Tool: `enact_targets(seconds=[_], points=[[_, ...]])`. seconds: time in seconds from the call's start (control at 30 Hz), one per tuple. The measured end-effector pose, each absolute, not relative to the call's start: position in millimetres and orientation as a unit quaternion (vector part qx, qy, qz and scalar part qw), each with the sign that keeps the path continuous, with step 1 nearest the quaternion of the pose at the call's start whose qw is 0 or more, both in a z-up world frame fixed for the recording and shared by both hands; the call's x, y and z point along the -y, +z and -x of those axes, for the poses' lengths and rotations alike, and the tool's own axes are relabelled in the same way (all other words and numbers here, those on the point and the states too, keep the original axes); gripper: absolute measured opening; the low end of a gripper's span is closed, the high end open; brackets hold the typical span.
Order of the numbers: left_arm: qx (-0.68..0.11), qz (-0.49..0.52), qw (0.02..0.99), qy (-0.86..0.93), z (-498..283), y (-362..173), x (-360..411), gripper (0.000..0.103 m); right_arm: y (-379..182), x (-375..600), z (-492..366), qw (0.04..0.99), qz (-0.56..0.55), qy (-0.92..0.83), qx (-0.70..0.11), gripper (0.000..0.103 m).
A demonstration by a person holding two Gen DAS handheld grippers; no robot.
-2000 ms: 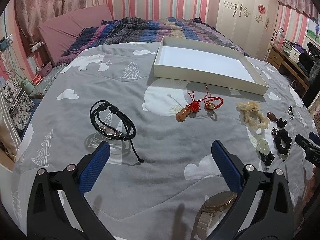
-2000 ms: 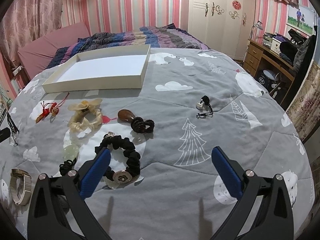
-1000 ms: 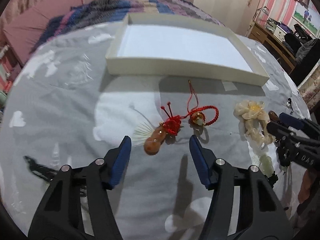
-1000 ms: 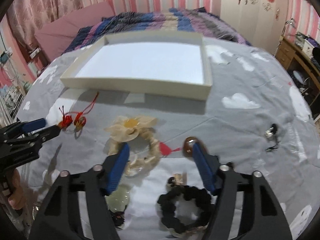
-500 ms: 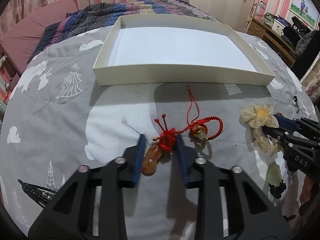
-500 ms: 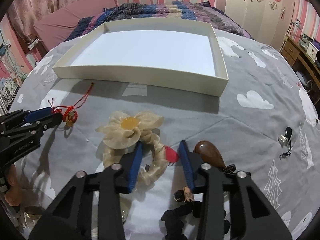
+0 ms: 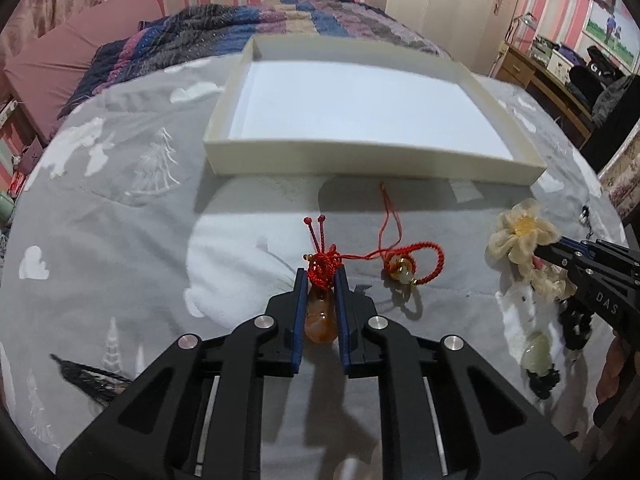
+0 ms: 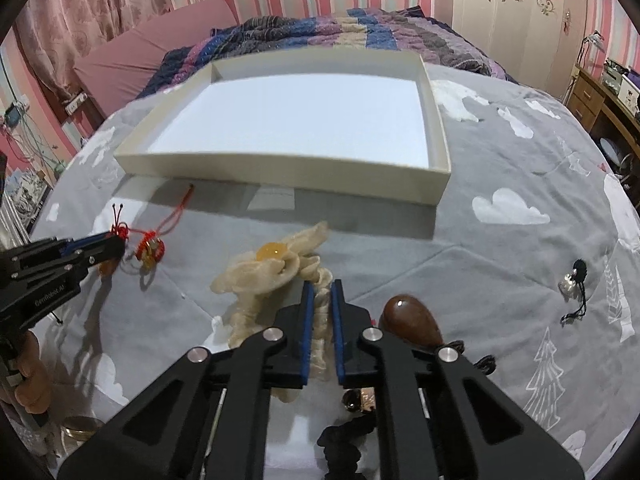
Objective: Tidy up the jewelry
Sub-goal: 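Carry both items into the white tray and open both tools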
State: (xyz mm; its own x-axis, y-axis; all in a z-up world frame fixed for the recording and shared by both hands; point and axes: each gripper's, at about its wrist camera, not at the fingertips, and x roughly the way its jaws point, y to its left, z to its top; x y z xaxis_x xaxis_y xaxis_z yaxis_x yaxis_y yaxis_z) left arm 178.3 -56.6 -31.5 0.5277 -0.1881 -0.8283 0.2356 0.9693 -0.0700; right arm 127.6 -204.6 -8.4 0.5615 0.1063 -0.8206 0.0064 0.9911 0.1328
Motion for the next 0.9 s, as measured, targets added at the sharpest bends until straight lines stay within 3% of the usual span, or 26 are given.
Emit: enact_targets(seconds=[0.57,0.9], points=[[-0.407,0.025,0.904,-0.131,-257,73,48,0.012,66,241,-210,0.915,-0.071,0.032,-0.397,0.007],[-0.453,0.011,0.883,-0.124,-354,32,78,0.012,42,258,-306,0.907,-0.088,-0.016,-0.413,0.007]])
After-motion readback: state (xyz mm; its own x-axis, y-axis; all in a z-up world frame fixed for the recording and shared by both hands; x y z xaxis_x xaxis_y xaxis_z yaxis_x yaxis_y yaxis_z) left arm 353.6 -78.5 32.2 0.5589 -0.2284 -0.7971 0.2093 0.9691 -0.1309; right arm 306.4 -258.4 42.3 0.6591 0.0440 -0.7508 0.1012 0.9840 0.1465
